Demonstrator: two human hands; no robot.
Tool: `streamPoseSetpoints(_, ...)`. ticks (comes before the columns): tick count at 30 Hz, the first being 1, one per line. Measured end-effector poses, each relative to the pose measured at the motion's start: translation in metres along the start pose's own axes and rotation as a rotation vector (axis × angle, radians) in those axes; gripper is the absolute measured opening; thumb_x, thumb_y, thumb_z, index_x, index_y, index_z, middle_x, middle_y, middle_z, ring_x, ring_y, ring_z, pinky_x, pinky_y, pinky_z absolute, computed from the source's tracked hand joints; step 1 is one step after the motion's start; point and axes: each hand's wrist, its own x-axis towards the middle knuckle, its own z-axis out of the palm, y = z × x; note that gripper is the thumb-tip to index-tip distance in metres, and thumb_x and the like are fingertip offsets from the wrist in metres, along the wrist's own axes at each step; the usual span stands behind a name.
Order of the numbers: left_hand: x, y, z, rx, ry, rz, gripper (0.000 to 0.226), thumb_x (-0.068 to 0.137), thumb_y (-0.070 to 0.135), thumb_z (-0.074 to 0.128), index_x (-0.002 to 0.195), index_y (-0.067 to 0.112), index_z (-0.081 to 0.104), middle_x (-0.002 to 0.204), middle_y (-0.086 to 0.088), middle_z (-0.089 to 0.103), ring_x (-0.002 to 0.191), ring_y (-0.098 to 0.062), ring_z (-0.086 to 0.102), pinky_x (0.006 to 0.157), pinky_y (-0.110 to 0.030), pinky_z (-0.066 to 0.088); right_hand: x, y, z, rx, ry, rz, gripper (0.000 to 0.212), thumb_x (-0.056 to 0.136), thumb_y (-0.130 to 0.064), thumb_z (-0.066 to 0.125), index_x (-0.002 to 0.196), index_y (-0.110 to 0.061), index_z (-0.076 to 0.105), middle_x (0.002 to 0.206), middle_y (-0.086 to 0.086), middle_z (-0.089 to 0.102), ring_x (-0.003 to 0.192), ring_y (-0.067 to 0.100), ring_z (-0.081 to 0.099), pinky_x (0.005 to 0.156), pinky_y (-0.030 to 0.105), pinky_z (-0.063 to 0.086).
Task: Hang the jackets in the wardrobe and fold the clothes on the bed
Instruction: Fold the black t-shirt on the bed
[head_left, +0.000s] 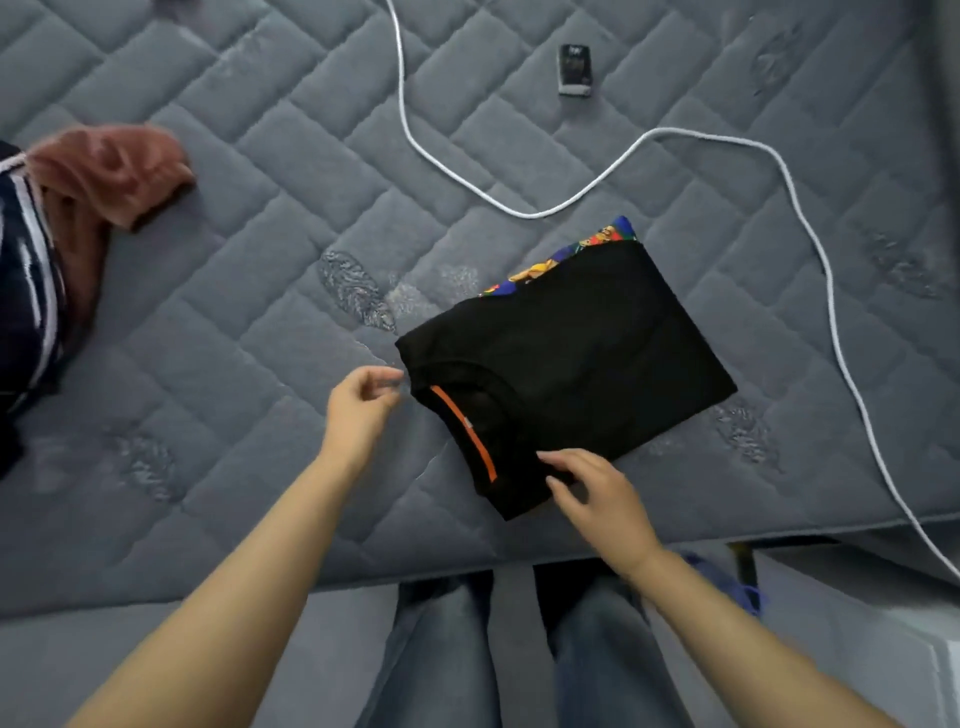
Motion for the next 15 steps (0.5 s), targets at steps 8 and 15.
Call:
streamPoseSetpoints(8, -0.072, -0.008, 0.104, -0.487, -0.052, -0.346, 0.019, 0.091, 0.001, 0.063, 0.098, 0.018, 0.067, 0.101, 0.007, 0.071, 0.094, -0.006, 0.066, 0.071, -0.016, 0.051, 0.132, -0.022, -0.095, -0.105, -0.227, -0.123, 0.030, 0.090, -0.007, 0.064, 0.119, -0.015, 0.066, 0.115, -0.001, 0.064, 0.106, 0.013, 0.060, 0.095, 0.036, 0.051)
streamPoseSetpoints(15, -0.120, -0.033, 0.208, -1.031, -0.051, -0.856, 0.044, 0.072, 0.039, 0.078, 0.108, 0.019, 0.066, 0.105, 0.001, 0.074, 0.100, -0.011, 0.067, 0.077, -0.026, 0.052, 0.254, -0.046, -0.105, -0.499, -0.523, -0.559, 0.043, 0.083, -0.022, 0.076, 0.122, -0.009, 0.065, 0.129, 0.011, 0.057, 0.124, 0.026, 0.047, 0.108, 0.024, 0.030)
